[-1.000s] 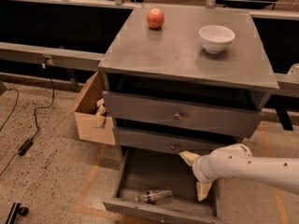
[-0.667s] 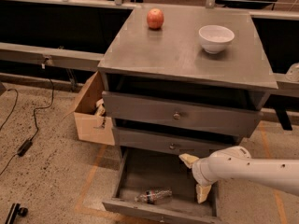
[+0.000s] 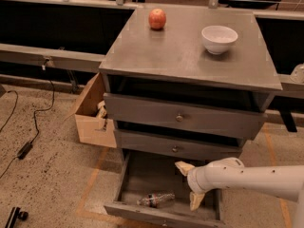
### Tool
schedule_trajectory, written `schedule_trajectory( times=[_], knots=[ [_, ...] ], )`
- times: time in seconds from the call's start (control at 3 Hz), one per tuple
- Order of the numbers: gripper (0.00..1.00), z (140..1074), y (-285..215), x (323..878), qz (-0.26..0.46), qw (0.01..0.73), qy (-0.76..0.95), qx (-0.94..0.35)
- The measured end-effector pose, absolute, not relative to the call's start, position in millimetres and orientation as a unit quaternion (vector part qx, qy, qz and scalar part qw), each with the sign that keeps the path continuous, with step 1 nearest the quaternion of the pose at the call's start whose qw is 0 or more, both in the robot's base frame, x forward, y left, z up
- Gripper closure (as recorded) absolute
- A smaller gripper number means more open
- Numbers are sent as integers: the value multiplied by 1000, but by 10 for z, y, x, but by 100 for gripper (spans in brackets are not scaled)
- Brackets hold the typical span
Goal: Pick water bottle from bottom drawer and place on counter
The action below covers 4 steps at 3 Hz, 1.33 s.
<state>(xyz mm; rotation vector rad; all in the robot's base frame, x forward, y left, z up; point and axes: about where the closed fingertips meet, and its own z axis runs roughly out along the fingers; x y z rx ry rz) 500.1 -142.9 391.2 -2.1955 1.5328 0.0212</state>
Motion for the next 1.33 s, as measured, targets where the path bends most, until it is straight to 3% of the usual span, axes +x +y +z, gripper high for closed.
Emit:
schedule_trajectory(
  times=[0.67, 1.33],
  knots=[
    [0, 3058, -840, 4996, 83, 241, 538, -803],
    [0, 2628, -756, 5323, 74, 228, 516, -823]
  ],
)
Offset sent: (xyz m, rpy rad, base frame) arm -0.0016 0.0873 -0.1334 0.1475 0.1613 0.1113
